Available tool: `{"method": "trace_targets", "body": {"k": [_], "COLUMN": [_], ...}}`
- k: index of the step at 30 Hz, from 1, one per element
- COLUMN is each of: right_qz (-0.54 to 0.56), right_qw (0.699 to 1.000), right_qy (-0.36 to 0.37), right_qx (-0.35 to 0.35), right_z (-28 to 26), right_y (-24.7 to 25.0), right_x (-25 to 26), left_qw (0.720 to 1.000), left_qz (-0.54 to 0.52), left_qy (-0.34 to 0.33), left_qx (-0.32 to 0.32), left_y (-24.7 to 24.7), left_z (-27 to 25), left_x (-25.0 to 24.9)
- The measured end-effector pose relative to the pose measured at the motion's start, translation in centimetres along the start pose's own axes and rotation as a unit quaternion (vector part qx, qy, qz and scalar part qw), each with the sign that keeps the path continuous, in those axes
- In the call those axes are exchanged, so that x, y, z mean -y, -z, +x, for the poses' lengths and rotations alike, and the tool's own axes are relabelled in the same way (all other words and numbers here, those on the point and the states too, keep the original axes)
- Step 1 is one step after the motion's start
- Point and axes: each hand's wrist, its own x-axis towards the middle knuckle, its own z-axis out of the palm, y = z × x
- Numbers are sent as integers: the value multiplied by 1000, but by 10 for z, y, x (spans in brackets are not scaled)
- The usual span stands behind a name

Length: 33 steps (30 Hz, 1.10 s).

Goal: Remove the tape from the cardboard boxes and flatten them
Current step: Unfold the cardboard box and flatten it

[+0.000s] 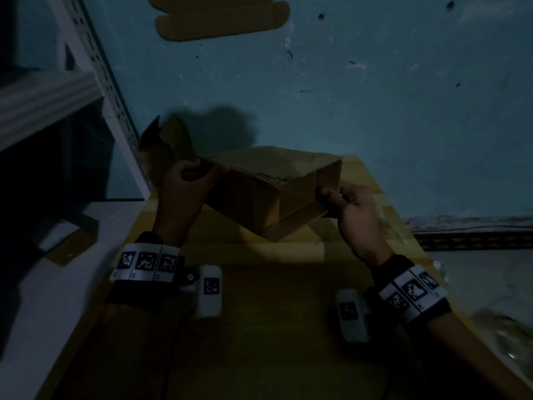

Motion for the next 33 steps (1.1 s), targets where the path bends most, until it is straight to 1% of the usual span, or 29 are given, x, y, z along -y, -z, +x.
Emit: {"method": "trace_targets", "body": {"k": [7, 11, 13, 16, 18, 19, 22, 23, 26, 28, 30, 32, 33], "right_qz": [-33, -40, -21, -7, -14, -14, -11, -12, -4, -1, 5, 11, 2], "right_qw": [999, 999, 999, 999, 998, 998, 998, 998, 998, 998, 998, 996, 996], "right_qy": [6, 29, 34, 38, 43, 42, 40, 43, 52, 56, 64, 83, 94], "right_qx": [-3, -11, -14, -28, -40, -46, -54, -53, -37, -24, -17, -6, 2], "right_z": [-1, -1, -2, -1, 1, 2, 5, 5, 4, 3, 0, -2, -3], "right_y": [-1, -1, -1, -2, -2, -2, -2, -1, 1, 1, 0, -1, -1], "right_x": [-3, 2, 5, 5, 1, -1, -5, -6, -4, -1, 1, 3, 4], "left_qw": [999, 999, 1000, 999, 998, 998, 998, 998, 994, 995, 992, 990, 991], "left_qz": [25, 12, 7, 11, 19, 32, 52, 56, 68, 51, 61, 80, 72], "left_qy": [-1, 0, 15, 33, 27, 15, -22, -40, -78, -74, -69, -69, -61], "left_qx": [-42, -43, -26, 24, 53, 52, -4, -12, 21, 52, 83, 97, 93], "left_y": [-1, -2, -2, -5, -7, -8, -6, -5, -8, -12, -14, -18, -20], "left_z": [-1, -1, -1, -2, -4, -5, -2, -1, -2, -4, -6, -9, -10], "left_x": [1, 3, 2, 1, -2, -4, -6, -7, -11, -11, -9, -6, -5]}}
